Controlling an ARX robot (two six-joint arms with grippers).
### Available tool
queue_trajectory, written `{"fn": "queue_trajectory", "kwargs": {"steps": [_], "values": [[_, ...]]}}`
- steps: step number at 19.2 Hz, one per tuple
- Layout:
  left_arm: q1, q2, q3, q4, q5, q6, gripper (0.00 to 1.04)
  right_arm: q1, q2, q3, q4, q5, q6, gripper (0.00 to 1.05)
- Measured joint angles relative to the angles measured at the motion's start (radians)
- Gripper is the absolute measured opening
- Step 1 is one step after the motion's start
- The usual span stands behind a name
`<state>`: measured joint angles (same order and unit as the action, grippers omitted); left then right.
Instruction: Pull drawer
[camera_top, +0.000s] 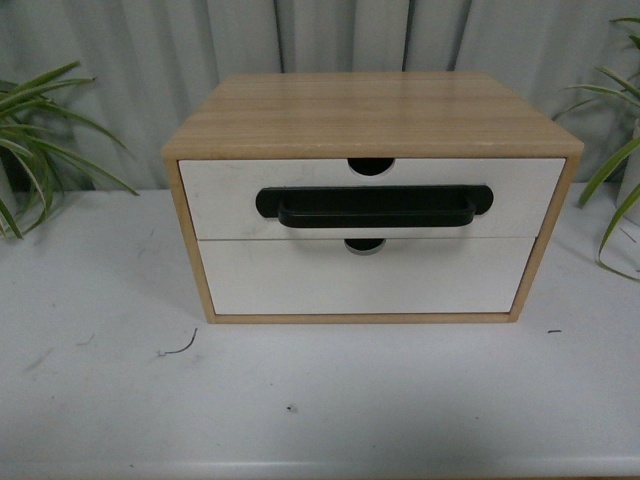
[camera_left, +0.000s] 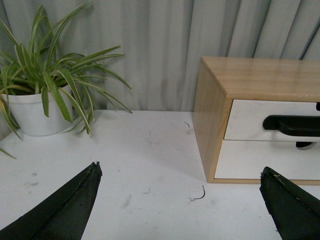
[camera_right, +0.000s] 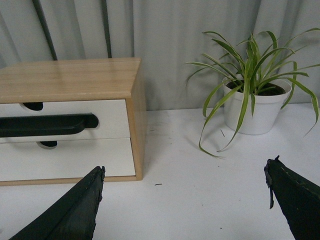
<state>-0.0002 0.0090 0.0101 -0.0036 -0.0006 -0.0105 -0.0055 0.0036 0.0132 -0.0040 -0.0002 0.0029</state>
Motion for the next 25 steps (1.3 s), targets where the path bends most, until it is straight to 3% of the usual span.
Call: {"fn": "queue_trajectory", "kwargs": {"steps": [8, 10, 11, 12, 14, 19, 22, 25], "values": [[0.000, 0.000, 0.000, 0.000, 0.000, 0.000, 0.98, 0.000, 0.001, 0.000, -0.005, -0.001, 0.003, 0.98], [-0.116, 0.118, 0.076, -0.177, -0.256, -0.106, 0.98, -0.002, 0.114, 0.018, 0.025, -0.025, 0.082, 0.98], [-0.185, 0.264, 0.127, -0.139, -0.413, -0.193, 0.98, 0.001, 0.243, 0.042, 0.133, -0.021, 0.120, 0.98], [-0.163, 0.345, 0.149, -0.053, -0.503, -0.229, 0.98, 0.009, 0.342, 0.069, 0.238, -0.016, 0.139, 0.98], [-0.088, 0.502, 0.180, 0.120, -0.550, -0.280, 0.98, 0.034, 0.549, 0.138, 0.419, 0.010, 0.156, 0.98], [-0.161, 1.045, 0.391, 0.498, -0.444, -0.301, 0.98, 0.119, 1.067, 0.383, 0.709, 0.040, 0.136, 0.98], [-0.214, 1.337, 0.638, 0.505, -0.362, -0.276, 0.98, 0.185, 1.383, 0.640, 0.744, 0.045, -0.003, 0.98], [-0.290, 1.483, 0.803, 0.439, -0.230, -0.155, 0.98, 0.216, 1.514, 0.766, 0.727, -0.058, -0.210, 0.98]]}}
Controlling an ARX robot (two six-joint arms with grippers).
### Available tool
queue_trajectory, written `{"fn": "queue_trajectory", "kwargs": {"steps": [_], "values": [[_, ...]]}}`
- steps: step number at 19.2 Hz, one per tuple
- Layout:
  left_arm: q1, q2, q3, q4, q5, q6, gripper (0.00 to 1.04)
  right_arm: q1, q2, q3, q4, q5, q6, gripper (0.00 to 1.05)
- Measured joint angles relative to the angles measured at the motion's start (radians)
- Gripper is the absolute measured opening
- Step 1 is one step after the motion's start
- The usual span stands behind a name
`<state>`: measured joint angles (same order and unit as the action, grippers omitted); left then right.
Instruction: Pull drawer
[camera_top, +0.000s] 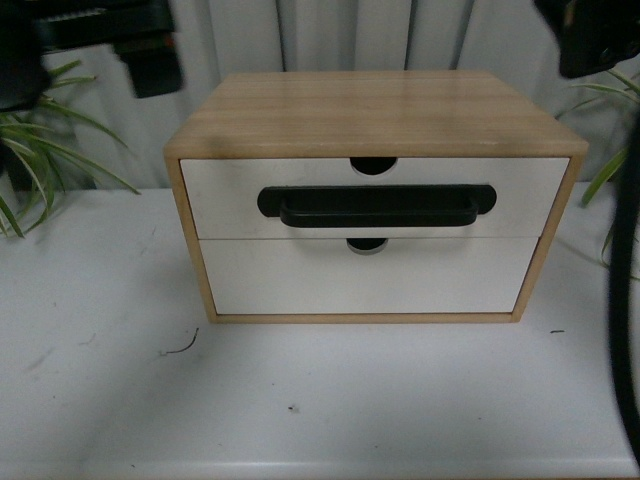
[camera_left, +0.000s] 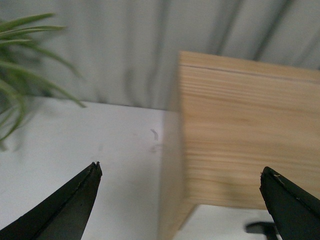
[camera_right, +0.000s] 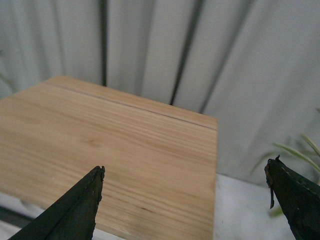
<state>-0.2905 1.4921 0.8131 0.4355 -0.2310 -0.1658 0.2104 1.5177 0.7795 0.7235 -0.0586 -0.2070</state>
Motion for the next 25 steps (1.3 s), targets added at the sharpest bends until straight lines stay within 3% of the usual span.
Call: {"fn": "queue_trajectory", "kwargs": {"steps": [5, 8, 9, 10, 12, 19, 25], "values": [[-0.116, 0.060, 0.189, -0.261, 0.297, 0.375, 0.98, -0.011, 0.035, 0.069, -0.138, -0.228, -0.436, 0.98], [-0.158, 0.083, 0.308, -0.497, 0.431, 0.628, 0.98, -0.043, 0.039, 0.110, -0.277, -0.354, -0.756, 0.98], [-0.171, 0.124, 0.380, -0.672, 0.472, 0.785, 0.98, -0.077, 0.053, 0.141, -0.412, -0.422, -1.028, 0.98], [-0.181, 0.149, 0.408, -0.769, 0.480, 0.864, 0.98, -0.096, 0.068, 0.159, -0.477, -0.446, -1.203, 0.98], [-0.209, 0.209, 0.464, -0.857, 0.480, 0.950, 0.98, -0.108, 0.085, 0.198, -0.639, -0.452, -1.430, 0.98], [-0.230, 0.300, 0.536, -0.820, 0.457, 0.977, 0.98, -0.098, 0.108, 0.230, -0.838, -0.415, -1.519, 0.98], [-0.225, 0.410, 0.565, -0.756, 0.438, 0.978, 0.98, -0.058, 0.204, 0.242, -0.850, -0.391, -1.527, 0.98]]}}
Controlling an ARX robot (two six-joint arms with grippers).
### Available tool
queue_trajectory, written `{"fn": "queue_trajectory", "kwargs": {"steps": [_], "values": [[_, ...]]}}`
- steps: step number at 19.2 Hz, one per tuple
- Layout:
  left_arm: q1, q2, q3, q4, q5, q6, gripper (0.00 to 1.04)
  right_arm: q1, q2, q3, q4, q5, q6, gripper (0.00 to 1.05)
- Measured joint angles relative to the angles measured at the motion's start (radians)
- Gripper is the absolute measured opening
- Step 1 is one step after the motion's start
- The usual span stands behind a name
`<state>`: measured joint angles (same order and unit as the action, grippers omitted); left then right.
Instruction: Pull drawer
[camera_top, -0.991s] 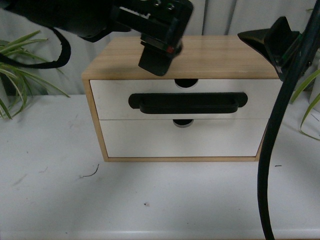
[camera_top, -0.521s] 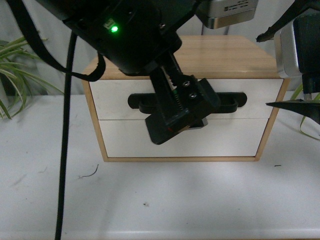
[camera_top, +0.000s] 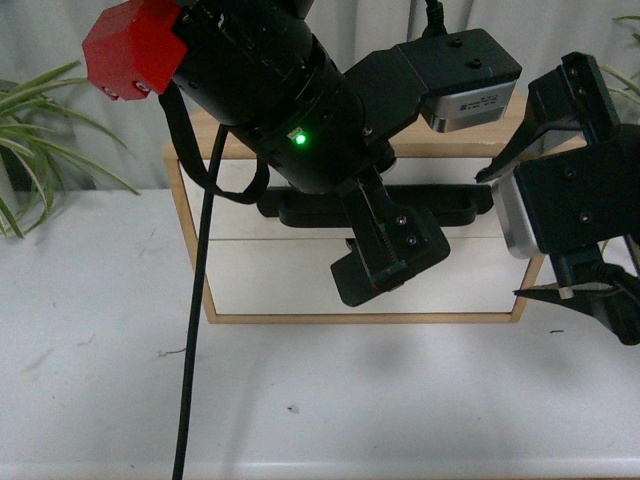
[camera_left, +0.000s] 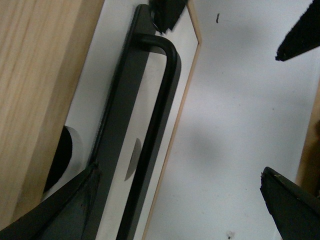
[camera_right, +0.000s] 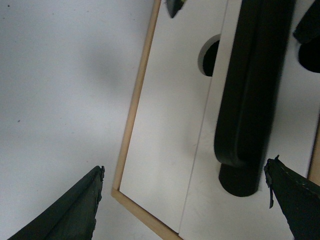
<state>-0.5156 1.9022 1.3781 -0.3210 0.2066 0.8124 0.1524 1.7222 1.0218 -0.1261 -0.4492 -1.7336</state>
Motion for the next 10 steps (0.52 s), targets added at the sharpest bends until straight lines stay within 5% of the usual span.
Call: {"fn": "queue_trajectory", "kwargs": {"steps": [10], "values": [[0.023, 0.053, -0.001, 0.030, 0.018, -0.019, 0.98, 0.057, 0.149, 0.064, 0.072, 0.015, -0.007, 0.98]]}}
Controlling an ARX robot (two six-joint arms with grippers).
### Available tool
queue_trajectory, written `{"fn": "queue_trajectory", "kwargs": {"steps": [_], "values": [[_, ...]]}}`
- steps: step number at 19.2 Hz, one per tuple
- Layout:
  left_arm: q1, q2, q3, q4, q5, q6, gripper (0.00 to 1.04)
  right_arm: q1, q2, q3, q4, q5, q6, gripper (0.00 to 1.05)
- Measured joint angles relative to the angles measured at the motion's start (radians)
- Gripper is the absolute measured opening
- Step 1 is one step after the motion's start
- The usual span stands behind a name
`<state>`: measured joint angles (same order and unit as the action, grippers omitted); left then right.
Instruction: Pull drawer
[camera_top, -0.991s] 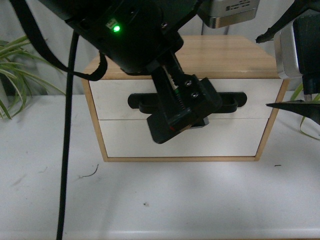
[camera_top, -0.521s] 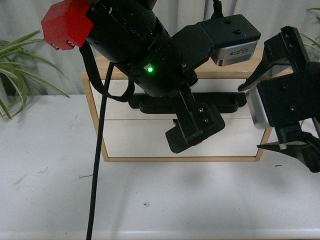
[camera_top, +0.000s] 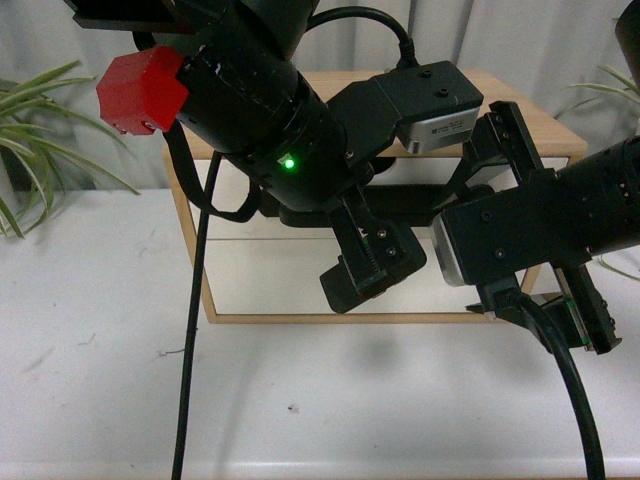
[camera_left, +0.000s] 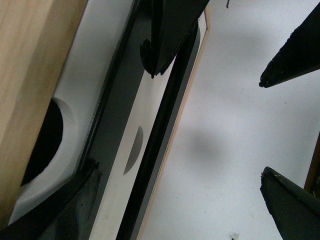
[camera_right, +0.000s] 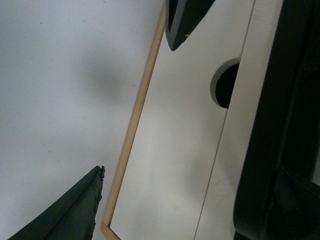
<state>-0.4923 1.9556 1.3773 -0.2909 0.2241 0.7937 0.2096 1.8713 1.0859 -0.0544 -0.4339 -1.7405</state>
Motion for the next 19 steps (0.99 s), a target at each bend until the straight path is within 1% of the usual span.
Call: {"fn": "queue_trajectory", "kwargs": {"steps": [9, 13, 17, 19], "values": [[-0.015, 0.039, -0.021, 0.033, 0.007, -0.006, 0.98, 0.002, 0.055, -0.006, 0.064, 0.000, 0.008, 0.98], [-0.025, 0.040, -0.040, 0.064, 0.010, -0.008, 0.98, 0.006, 0.051, -0.030, 0.084, -0.001, 0.046, 0.98], [-0.043, 0.032, -0.078, 0.085, 0.016, -0.008, 0.98, 0.008, 0.008, -0.081, 0.074, 0.000, 0.081, 0.98], [-0.058, 0.007, -0.119, 0.106, 0.021, -0.011, 0.98, 0.013, -0.023, -0.130, 0.101, 0.001, 0.088, 0.98]]}}
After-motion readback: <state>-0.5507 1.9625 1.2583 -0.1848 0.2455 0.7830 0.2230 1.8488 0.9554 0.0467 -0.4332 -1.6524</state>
